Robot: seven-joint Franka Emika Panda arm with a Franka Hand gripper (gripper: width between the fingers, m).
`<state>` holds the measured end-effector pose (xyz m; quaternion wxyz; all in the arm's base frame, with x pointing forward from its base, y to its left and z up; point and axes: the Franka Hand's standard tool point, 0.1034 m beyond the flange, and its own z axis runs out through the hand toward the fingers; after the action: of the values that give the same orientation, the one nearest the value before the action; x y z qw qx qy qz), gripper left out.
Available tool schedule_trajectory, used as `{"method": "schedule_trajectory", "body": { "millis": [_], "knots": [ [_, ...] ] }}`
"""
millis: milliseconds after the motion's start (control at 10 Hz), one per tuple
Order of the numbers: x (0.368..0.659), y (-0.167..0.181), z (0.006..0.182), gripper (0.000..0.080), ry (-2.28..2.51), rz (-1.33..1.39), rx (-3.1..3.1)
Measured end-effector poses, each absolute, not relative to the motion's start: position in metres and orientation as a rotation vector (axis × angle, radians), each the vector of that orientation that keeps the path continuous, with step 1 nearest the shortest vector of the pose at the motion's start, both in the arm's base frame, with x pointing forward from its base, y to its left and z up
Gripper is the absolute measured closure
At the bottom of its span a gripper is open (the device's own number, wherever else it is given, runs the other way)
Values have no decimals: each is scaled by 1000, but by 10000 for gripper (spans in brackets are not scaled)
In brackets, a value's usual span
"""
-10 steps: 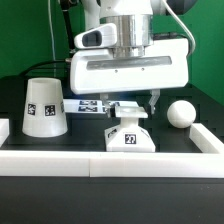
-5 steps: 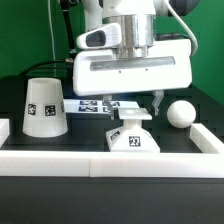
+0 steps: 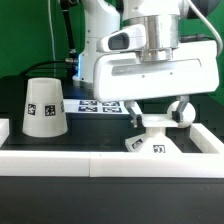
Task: Assemble lamp
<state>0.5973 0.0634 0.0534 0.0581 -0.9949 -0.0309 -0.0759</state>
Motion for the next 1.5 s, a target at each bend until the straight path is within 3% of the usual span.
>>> {"method": "schedule_trajectory", "body": {
  "millis": [300, 800, 900, 1100, 1500],
  "knots": [
    [602, 100, 54, 262, -83, -235, -3001],
    [603, 101, 53, 263, -75, -254, -3001],
    [603, 101, 53, 141, -75, -254, -3001],
    [601, 100, 54, 112, -63, -252, -3002],
    [549, 104, 78, 101, 276, -172, -2991]
  ]
}}
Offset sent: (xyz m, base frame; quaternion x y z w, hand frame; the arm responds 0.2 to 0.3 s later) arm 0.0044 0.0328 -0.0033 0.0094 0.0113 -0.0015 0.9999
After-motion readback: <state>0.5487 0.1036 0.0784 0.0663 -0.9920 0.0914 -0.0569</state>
